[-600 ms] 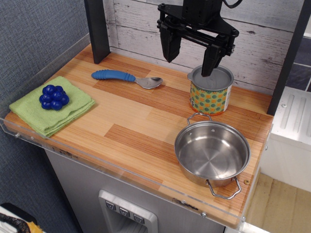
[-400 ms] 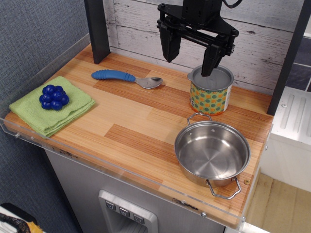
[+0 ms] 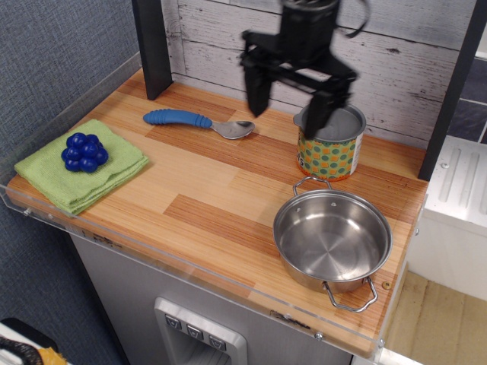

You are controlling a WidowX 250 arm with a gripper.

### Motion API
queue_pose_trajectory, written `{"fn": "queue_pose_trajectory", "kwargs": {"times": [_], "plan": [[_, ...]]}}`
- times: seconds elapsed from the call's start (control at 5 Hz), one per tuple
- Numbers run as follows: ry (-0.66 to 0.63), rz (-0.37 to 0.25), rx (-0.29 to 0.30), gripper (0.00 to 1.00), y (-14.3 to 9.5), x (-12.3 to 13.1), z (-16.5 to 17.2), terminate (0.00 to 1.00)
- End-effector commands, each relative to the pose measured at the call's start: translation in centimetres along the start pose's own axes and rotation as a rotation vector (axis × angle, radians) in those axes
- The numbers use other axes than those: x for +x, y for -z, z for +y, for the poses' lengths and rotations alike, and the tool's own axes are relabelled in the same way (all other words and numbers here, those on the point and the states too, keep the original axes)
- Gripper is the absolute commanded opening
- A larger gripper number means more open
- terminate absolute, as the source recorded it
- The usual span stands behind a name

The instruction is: Put the grapes in the pot

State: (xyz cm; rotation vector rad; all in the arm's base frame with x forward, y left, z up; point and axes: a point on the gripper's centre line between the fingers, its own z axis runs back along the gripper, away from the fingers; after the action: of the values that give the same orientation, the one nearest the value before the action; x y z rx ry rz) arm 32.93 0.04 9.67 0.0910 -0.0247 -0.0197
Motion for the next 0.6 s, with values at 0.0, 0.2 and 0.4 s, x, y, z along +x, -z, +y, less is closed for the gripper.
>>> {"fn": "queue_pose_trajectory", "kwargs": {"times": [0.0,0.2,0.4], "plan": [[-0.110,0.014,0.082,1.00,-0.2,-0.6,6.9,0.00],[-0.171,0.050,0.105,1.00,0.4,-1.7,10.7,0.00],[-0.327,0.094,0.144,1.00,0.6,-4.3,14.8,0.00]]}}
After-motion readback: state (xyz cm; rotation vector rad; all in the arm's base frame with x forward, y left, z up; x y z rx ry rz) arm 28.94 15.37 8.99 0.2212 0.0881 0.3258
